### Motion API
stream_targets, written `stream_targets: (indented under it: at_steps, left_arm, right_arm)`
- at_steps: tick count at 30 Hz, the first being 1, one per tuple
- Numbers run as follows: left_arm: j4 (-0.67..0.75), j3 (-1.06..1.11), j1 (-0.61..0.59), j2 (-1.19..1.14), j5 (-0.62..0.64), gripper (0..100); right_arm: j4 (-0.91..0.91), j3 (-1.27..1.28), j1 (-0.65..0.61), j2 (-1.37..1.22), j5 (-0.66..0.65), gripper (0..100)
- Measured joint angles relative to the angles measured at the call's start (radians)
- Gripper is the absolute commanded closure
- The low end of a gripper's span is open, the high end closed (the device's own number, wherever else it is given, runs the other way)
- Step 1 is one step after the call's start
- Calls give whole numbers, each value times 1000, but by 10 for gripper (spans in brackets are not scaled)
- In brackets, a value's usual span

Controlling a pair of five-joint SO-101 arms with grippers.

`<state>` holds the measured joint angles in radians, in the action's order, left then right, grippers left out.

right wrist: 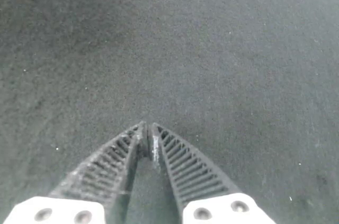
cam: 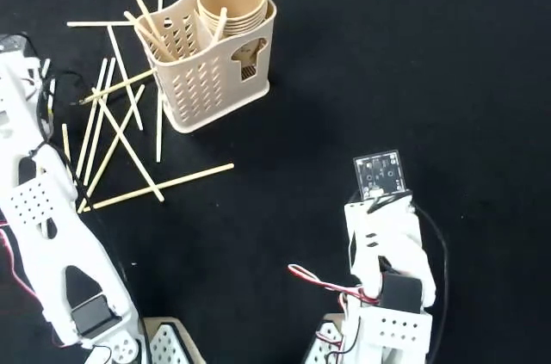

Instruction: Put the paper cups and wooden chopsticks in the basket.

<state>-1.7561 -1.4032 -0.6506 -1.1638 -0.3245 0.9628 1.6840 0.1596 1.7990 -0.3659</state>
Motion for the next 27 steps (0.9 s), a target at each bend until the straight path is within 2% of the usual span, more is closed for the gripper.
stream_targets:
  at_steps: [9,21,27]
  left_arm:
    - [-3,112,3,307,107,971]
    - [-5,540,138,884,114,970]
    - [144,833,193,1250,160,970]
  right_arm:
    - [0,0,0,0,0,984]
    - [0,0,0,0,0,985]
    - [0,0,0,0,0,985]
